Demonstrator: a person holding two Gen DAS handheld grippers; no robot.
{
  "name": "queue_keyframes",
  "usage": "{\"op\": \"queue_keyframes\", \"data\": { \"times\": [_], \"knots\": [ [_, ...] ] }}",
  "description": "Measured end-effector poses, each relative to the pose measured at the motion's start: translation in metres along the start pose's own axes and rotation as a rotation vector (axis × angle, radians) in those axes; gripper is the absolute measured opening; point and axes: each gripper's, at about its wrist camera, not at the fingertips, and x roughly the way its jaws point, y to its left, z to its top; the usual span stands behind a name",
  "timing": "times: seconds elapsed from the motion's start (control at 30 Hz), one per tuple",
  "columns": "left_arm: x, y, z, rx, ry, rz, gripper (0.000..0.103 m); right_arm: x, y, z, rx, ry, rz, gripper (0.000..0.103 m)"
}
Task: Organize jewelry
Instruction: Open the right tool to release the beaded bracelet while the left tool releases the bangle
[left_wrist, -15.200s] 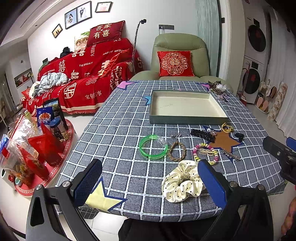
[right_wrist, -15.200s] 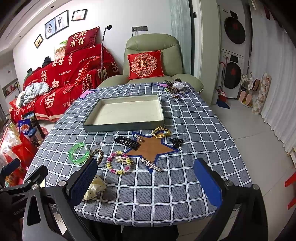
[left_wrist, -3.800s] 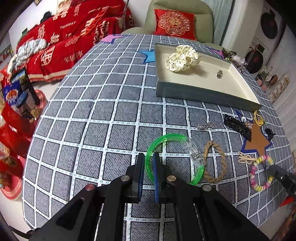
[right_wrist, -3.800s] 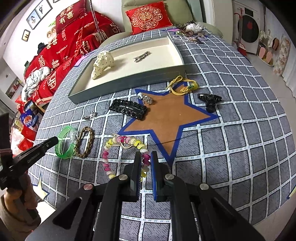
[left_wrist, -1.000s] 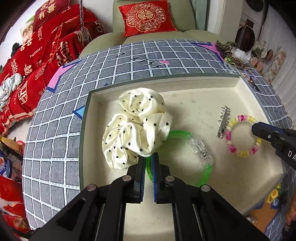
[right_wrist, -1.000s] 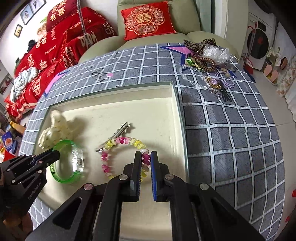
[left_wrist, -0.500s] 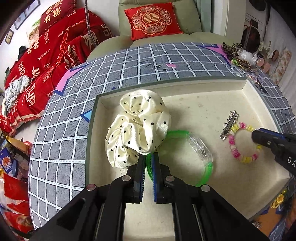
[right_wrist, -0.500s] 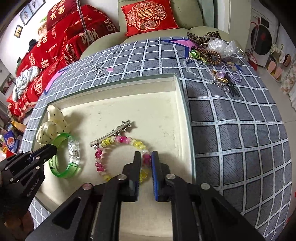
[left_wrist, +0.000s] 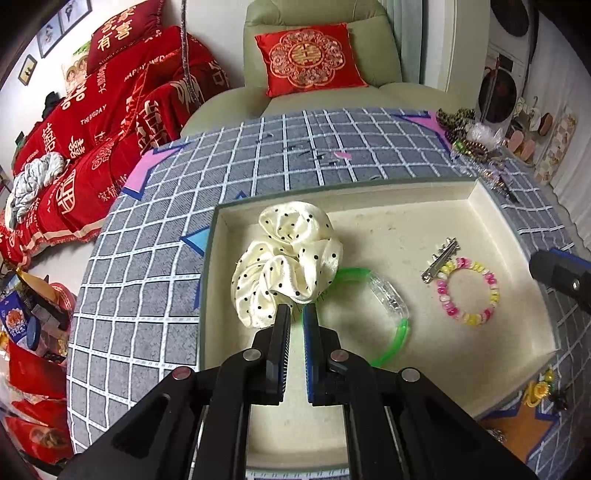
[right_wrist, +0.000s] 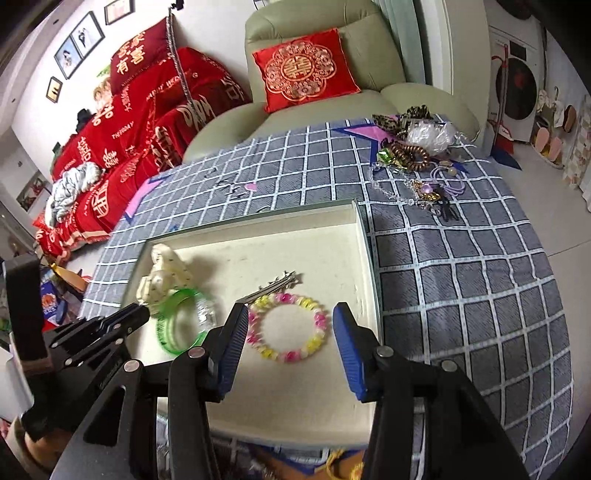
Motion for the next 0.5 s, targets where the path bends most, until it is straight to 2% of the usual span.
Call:
{"op": "queue_keyframes", "data": {
  "times": [0.23,0.27,0.33,0.4,0.47,0.5],
  "knots": [
    [-0.023,0.006,-0.006,-0.021,-0.029,0.000,0.015,-0.018,0.002,-0.017,0.021,0.004,0.026,0.053],
    [-0.024,0.008,-0.007,-0.029,-0.027,-0.003,0.015,-0.020,0.002,-0.019,0.020,0.006,0.027,0.055],
    [-0.026,0.010,-0.010,-0.035,-0.018,0.006,0.018,-0.022,0.001,-0.024,0.021,0.012,0.032,0.064],
    [-0.030,0.014,-0.015,-0.050,-0.012,0.027,0.103,-0.025,-0.001,-0.030,0.025,0.018,0.033,0.067],
    [-0.039,0.017,-0.022,-0.059,-0.054,0.054,0.103,-0.029,-0.004,-0.033,0.035,0.018,0.035,0.068],
    [-0.041,0.017,-0.025,-0.053,-0.053,0.045,0.103,-0.032,-0.005,-0.036,0.041,0.018,0.039,0.071]
  ]
}}
